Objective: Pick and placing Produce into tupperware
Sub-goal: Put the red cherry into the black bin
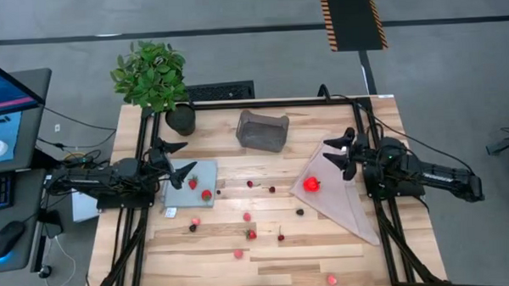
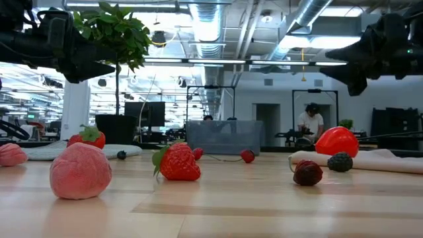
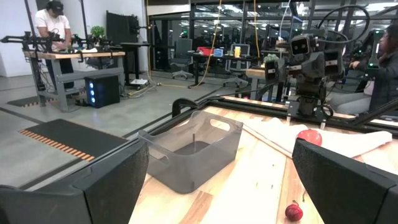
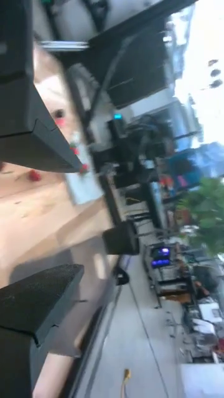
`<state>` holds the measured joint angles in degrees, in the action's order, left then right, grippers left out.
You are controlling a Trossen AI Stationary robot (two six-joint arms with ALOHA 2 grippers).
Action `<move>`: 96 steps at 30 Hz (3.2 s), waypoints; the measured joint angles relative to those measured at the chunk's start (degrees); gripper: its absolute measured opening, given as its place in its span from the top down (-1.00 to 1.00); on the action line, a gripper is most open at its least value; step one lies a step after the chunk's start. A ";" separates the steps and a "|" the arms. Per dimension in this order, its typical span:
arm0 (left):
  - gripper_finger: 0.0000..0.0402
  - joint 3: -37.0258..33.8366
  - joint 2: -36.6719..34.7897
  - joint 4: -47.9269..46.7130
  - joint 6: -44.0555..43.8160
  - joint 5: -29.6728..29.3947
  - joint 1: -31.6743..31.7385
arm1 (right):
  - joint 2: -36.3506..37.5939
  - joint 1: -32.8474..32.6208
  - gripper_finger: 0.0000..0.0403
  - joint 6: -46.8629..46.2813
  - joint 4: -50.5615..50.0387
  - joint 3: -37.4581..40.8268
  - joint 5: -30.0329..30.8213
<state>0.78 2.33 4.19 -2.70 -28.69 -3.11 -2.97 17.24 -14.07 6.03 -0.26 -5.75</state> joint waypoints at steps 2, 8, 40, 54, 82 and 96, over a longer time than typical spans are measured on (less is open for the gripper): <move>-0.92 0.01 -0.01 0.00 -0.01 0.00 -0.01 | -0.01 -0.39 -0.37 -3.71 1.72 -0.01 -0.04; -0.92 0.00 -0.01 0.00 -0.02 0.00 -0.01 | -0.01 -3.77 -0.37 -12.24 6.95 -0.01 -0.54; -0.92 0.01 -0.02 0.00 -0.02 0.00 -0.01 | -48.94 -21.78 -0.37 5.96 13.92 -22.51 13.25; -0.92 0.01 -0.02 0.00 -0.02 0.00 -0.01 | -80.40 -21.21 -0.37 5.08 -2.18 -41.52 7.09; -0.92 0.00 -0.02 0.00 0.00 0.00 0.00 | -100.85 -22.36 -0.37 0.54 6.42 -43.22 5.91; -0.92 0.01 -0.02 0.00 -0.01 0.00 0.00 | -101.12 -22.95 -0.37 -2.74 10.29 -43.20 5.79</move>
<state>0.79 2.31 4.19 -2.71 -28.69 -3.11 -104.09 -5.71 -16.81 16.32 -43.46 0.04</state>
